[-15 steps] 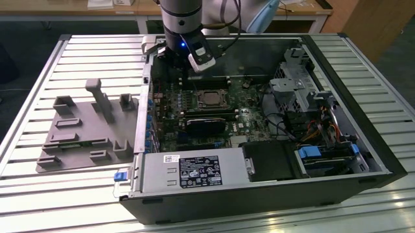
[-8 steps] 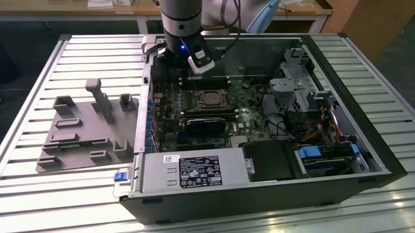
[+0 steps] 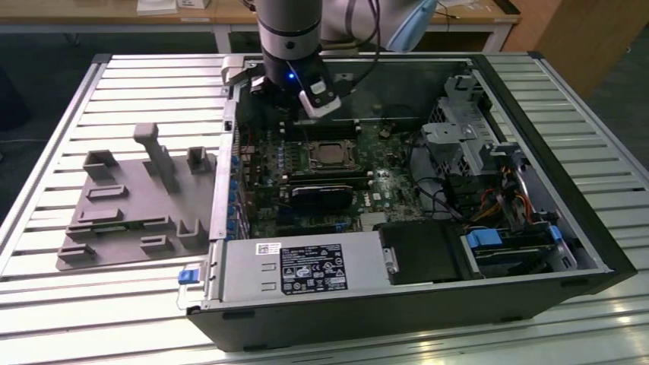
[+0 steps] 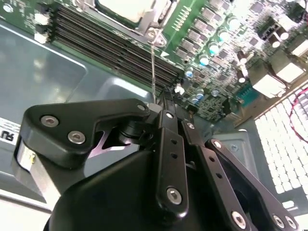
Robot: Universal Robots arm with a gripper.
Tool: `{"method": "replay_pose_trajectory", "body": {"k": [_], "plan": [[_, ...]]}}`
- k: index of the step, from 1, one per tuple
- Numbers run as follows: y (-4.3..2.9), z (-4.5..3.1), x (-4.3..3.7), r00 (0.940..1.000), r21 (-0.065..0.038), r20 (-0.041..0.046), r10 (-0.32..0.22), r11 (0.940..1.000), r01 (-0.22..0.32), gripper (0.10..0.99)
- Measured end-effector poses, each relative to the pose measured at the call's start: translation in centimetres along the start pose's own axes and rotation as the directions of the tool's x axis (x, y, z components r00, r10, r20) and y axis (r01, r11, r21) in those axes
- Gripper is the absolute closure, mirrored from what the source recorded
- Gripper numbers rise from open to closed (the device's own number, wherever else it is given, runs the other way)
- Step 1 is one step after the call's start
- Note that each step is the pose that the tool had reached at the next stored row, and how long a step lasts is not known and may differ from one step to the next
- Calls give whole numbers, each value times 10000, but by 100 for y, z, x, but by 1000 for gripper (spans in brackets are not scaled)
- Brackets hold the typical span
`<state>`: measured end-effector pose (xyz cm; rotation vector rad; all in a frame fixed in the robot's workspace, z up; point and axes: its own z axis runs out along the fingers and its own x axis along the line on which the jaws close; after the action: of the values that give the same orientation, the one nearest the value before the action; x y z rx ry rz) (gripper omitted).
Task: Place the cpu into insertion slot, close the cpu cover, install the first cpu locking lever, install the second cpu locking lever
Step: 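Install the first cpu locking lever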
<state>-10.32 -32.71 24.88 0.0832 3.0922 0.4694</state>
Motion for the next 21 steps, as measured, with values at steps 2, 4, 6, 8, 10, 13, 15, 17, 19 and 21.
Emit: {"method": "replay_pose_trajectory", "body": {"k": [2,4,6,8,10,13,15,17,19,21], "plan": [[2,2,-48,10000,1,0,0,10000,0,984],[3,6,-95,10000,0,0,1,10000,-1,984],[5,10,-149,10000,0,1,0,10000,0,984],[7,14,-205,10000,0,0,0,10000,0,984],[10,18,-262,10000,0,0,1,10000,-1,984],[12,20,-321,10000,0,-1,0,10000,0,984],[12,20,-323,10000,0,0,1,10000,-1,984],[12,20,-323,10000,0,1,1,10000,-1,984],[12,21,-324,10000,-1,15,-3,10000,3,984],[10,24,-323,9998,-9,171,-47,10000,47,984]]}}
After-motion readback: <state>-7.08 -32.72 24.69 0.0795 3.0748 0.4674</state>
